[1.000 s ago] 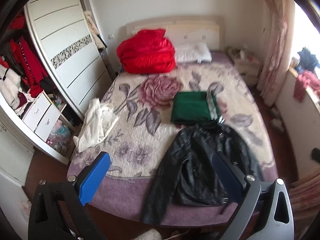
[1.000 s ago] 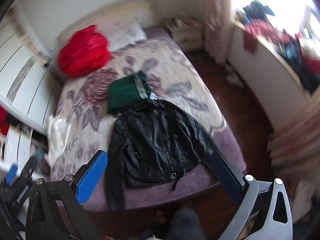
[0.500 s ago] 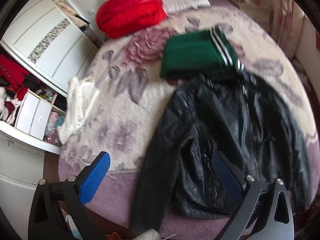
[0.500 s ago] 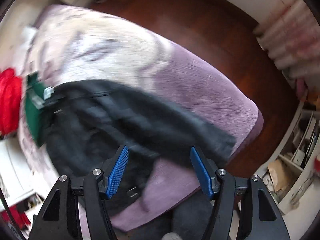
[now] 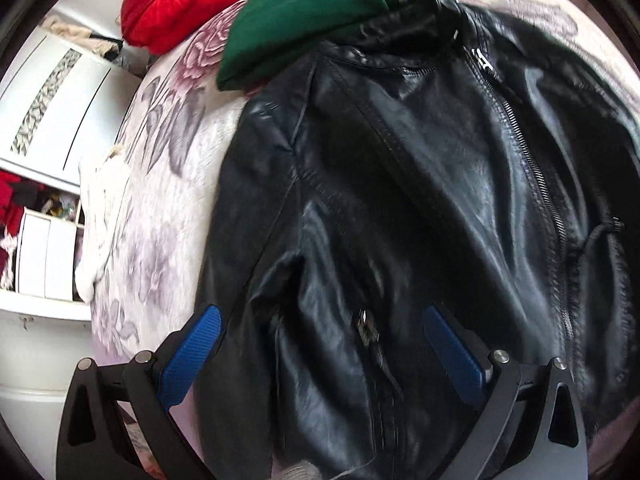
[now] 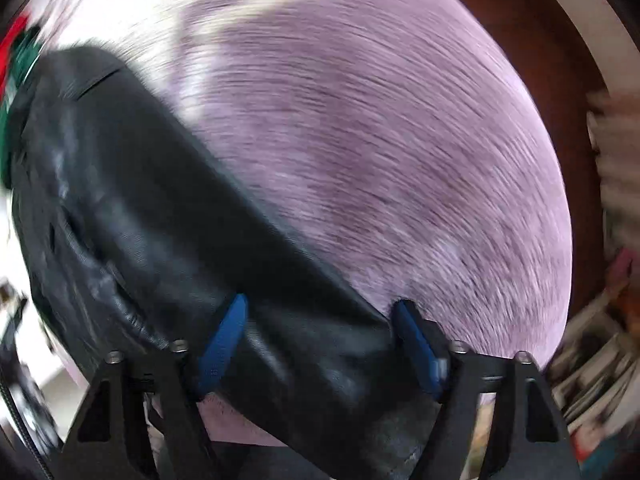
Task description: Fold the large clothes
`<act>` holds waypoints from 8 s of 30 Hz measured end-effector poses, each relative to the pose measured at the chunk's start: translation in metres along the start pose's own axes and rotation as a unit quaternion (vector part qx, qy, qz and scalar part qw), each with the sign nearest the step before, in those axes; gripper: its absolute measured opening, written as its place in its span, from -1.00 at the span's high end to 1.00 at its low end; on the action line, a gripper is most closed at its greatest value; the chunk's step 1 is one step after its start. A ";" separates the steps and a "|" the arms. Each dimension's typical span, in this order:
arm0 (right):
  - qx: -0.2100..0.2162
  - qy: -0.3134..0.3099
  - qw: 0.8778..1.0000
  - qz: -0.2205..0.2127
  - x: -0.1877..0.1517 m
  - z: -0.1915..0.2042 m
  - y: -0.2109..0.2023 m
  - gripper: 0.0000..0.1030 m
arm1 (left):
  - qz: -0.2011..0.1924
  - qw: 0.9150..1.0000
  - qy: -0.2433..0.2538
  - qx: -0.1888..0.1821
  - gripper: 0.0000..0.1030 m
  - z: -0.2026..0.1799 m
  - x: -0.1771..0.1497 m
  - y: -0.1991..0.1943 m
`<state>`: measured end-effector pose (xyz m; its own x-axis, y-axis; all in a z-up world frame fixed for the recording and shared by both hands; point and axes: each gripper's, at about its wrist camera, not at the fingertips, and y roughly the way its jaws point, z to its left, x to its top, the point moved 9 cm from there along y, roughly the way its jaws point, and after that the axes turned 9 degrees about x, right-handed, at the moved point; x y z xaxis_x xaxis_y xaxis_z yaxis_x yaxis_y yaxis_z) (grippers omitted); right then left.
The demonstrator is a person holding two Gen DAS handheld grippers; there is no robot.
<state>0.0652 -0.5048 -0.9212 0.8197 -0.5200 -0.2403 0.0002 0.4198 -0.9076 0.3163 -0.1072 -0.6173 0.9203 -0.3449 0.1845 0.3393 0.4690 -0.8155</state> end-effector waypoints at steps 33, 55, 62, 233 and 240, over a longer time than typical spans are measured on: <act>0.365 0.380 0.761 -0.378 -0.046 -0.089 -0.038 -0.37 | 0.034 0.999 0.033 -0.015 -1.00 -0.054 0.020 0.022; 0.313 0.234 0.780 -0.489 0.031 -0.001 -0.167 0.88 | 0.009 1.000 -0.021 0.002 -1.00 -0.011 0.040 0.015; 0.215 0.007 0.874 -0.435 0.063 0.217 -0.211 0.89 | 0.050 0.996 -0.068 0.000 -1.00 0.029 0.028 0.030; -0.003 -0.214 0.975 0.060 -0.210 0.266 -0.046 -0.26 | 0.125 0.553 -0.784 -0.253 0.13 0.278 -0.288 0.242; -0.008 -0.224 0.973 0.056 -0.214 0.274 -0.032 -0.26 | 0.117 0.558 -0.786 -0.239 0.88 0.284 -0.291 0.255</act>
<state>0.0471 -0.2029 -0.7461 0.9816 -0.0929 -0.1671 -0.1099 0.4413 -0.8906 0.1903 0.3438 -0.7233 0.0890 0.9960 -0.0102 0.4295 -0.0475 -0.9018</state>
